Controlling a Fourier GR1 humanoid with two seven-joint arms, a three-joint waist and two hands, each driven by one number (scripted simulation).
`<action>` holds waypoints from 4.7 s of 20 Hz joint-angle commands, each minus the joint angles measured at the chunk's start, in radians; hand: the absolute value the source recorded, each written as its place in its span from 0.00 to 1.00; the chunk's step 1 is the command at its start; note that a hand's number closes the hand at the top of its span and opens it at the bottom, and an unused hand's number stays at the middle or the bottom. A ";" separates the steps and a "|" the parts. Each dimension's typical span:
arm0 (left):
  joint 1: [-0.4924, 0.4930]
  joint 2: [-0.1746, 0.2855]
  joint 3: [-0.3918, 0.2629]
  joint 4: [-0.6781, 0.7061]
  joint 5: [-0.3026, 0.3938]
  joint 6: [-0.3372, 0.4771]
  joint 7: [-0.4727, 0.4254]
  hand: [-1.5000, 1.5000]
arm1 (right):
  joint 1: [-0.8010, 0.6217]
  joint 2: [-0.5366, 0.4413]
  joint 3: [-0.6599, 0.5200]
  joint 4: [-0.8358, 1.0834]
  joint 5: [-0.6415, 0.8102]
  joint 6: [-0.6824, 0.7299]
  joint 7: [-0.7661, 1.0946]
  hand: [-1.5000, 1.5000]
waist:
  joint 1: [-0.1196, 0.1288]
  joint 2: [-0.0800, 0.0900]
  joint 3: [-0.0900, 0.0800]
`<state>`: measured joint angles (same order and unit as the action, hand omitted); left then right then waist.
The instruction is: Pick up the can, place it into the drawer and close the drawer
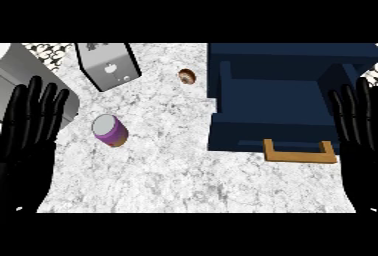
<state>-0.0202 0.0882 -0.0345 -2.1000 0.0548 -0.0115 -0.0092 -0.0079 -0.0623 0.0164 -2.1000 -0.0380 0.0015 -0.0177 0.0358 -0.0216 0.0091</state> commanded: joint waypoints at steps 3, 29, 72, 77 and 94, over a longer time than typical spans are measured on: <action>-0.024 0.105 0.124 0.062 0.211 -0.182 -0.054 0.00 | -0.015 -0.012 -0.001 0.030 -0.006 0.021 0.005 0.00 | -0.034 0.023 -0.010; -0.007 0.438 0.445 0.277 0.689 -0.459 0.405 0.00 | 0.355 -0.044 -0.318 0.012 -0.185 0.155 0.040 0.00 | -0.039 0.020 -0.008; -0.198 0.228 0.303 0.952 0.266 -0.429 0.004 0.00 | 0.433 0.028 -0.596 -0.076 -0.338 0.434 0.117 0.00 | -0.042 0.021 -0.009; -0.281 0.243 0.320 1.239 0.174 -0.441 -0.208 0.00 | 0.434 0.012 -0.624 -0.059 -0.373 0.471 0.133 0.00 | -0.049 0.024 -0.010; -0.457 0.278 0.319 1.763 0.045 -0.473 -0.486 0.00 | 0.398 0.023 -0.690 -0.062 -0.395 0.521 0.151 0.00 | -0.052 0.025 -0.010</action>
<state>-0.4284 0.3593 0.2760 -0.4351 0.1096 -0.4779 -0.4661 0.3985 -0.0484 -0.6658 -2.1751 -0.4451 0.5005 0.1471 -0.0182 0.0042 -0.0018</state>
